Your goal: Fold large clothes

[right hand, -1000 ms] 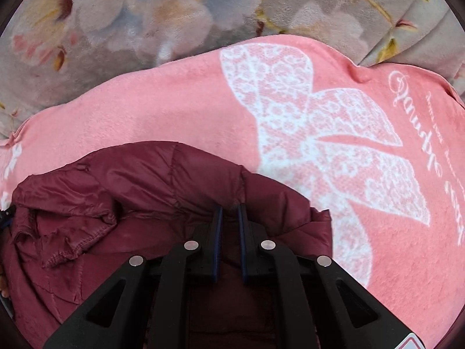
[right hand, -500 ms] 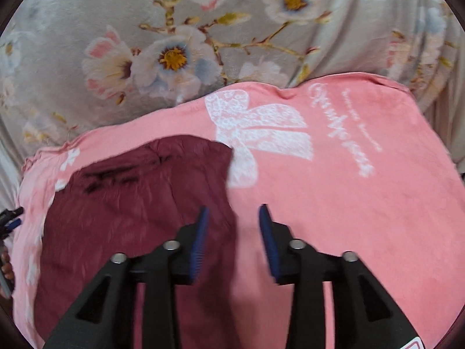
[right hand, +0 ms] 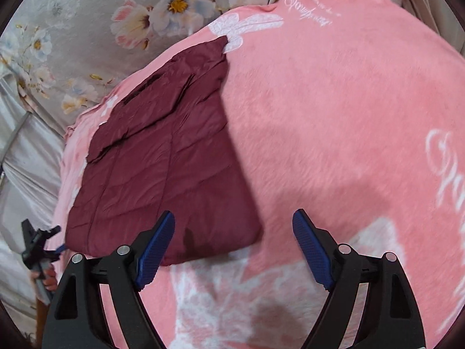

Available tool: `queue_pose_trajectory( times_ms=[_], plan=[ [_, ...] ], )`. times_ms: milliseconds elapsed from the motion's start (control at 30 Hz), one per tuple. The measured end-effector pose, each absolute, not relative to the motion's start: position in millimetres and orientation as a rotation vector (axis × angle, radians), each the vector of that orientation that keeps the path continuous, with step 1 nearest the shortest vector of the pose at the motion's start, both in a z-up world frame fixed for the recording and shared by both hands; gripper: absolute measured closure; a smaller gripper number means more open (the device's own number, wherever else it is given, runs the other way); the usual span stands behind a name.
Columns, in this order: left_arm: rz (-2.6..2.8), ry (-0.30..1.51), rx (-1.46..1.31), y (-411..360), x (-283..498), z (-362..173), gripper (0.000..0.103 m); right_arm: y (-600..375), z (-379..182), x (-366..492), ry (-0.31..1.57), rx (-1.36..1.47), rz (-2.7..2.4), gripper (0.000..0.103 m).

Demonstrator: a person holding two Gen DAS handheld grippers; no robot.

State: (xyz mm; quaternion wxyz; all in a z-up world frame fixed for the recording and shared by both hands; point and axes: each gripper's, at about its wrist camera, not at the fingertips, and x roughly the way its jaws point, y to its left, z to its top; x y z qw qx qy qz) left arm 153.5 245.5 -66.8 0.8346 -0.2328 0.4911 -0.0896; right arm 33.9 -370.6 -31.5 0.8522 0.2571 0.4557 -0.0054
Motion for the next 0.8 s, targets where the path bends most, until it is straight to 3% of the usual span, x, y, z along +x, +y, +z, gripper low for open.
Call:
queue_pose_trajectory(
  times_ms=[133,267,300,367,400,433,467,567,800],
  plan=[
    [-0.188,1.007,-0.431,225,145,-71,0.007,-354,-41,32,0.939,0.567,-0.002,0.021],
    [-0.237,1.013,-0.458,211,148,-70,0.035,-350,-41,37,0.901,0.629,-0.009,0.023],
    [-0.233,1.017,-0.461,208,149,-71,0.04,-349,-42,40,0.897,0.64,-0.022,0.031],
    [-0.228,1.023,-0.473,204,151,-71,0.059,-348,-44,45,0.907,0.631,-0.047,0.059],
    [-0.225,1.019,-0.482,204,150,-71,0.065,-348,-44,46,0.915,0.633,-0.049,0.079],
    [-0.22,1.013,-0.489,204,148,-69,0.078,-348,-44,46,0.91,0.657,-0.029,0.089],
    [-0.213,1.005,-0.487,204,146,-66,0.089,-347,-41,43,0.895,0.676,-0.022,0.092],
    [-0.225,0.968,-0.506,207,133,-53,0.096,-343,-21,27,0.839,0.66,-0.01,0.097],
    [-0.296,0.87,-0.475,203,71,6,0.099,-333,40,-48,0.681,0.64,0.052,0.099]
  ],
)
